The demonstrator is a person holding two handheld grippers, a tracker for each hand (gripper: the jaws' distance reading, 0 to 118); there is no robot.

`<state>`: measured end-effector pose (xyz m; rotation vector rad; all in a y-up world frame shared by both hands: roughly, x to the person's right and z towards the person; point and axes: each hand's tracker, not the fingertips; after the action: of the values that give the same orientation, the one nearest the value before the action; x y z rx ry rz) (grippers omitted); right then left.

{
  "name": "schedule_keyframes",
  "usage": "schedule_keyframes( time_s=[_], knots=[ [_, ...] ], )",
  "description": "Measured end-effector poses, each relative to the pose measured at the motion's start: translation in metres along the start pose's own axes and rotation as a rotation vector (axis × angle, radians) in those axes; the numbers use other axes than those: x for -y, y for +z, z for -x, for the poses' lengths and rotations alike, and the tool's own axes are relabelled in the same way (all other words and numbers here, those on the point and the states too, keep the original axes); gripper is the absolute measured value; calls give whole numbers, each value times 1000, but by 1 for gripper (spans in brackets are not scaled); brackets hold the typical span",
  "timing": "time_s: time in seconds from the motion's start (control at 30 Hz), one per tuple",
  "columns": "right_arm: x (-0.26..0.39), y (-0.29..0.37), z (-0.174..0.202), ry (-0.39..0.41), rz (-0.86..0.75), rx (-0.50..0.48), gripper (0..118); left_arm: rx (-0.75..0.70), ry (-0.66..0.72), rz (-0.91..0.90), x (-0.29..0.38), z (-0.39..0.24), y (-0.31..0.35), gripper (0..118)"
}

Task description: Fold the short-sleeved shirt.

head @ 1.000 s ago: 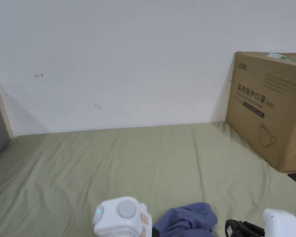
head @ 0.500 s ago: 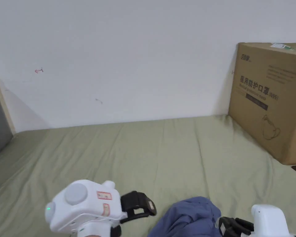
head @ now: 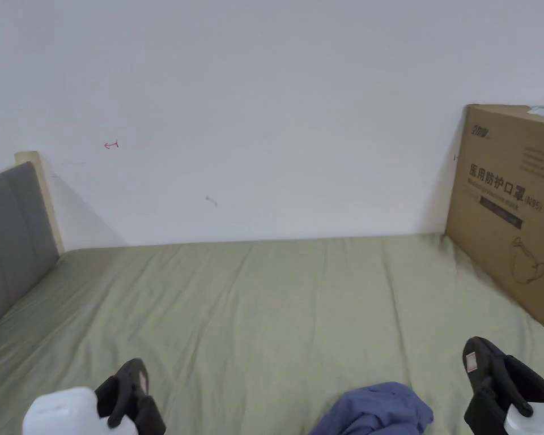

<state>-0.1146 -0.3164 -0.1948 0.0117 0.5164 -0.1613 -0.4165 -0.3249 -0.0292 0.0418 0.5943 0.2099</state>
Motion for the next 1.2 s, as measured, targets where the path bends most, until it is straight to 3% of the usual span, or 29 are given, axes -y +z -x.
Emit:
schedule_keyframes(
  time_s=[0.23,0.27,0.33,0.43,0.47,0.5,0.53,0.57,0.6,0.63,0.77,0.93,1.0,1.03,1.1,1.17,1.2],
  knots=[
    [-2,-5,-1,30,49,-19,0,-7,-13,25,-6,3,1,0],
    [-3,-5,-2,16,59,-26,0,66,96,94,-13,6,-9,0],
    [-4,-4,-3,-13,77,-46,0,122,147,310,-24,7,-45,0],
    [-2,-8,-4,-24,127,-75,0,149,193,941,5,11,-127,0],
    [-1,-9,-5,-22,149,-87,0,187,229,1086,25,9,-146,0],
    [2,-12,-6,-22,168,-97,0,229,298,1117,47,11,-154,0],
    [4,-13,-7,-21,184,-108,0,213,300,1111,63,9,-159,24],
    [6,-13,-9,-21,197,-116,0,168,251,1132,79,5,-166,72],
    [8,-14,-10,-20,207,-118,0,120,166,1149,101,-2,-169,108],
    [11,-14,-11,-17,216,-112,0,122,109,1163,116,-8,-174,115],
    [16,-20,-22,-48,281,-86,0,91,-81,1132,160,-35,-186,112],
    [20,-30,-40,-47,328,-32,0,133,-97,1227,221,-55,-188,112],
    [24,-38,-48,-29,346,-5,0,115,-349,1109,230,-70,-172,113],
    [27,-45,-54,-19,364,6,0,133,-390,1060,225,-74,-163,110],
    [32,-66,-64,-14,412,3,0,151,-319,1020,213,-76,-149,85],
    [41,-101,-78,-53,527,-52,0,179,-266,989,199,-75,-131,29],
    [46,-117,-84,-98,582,-86,0,163,-266,982,196,-71,-129,11]
  ],
)
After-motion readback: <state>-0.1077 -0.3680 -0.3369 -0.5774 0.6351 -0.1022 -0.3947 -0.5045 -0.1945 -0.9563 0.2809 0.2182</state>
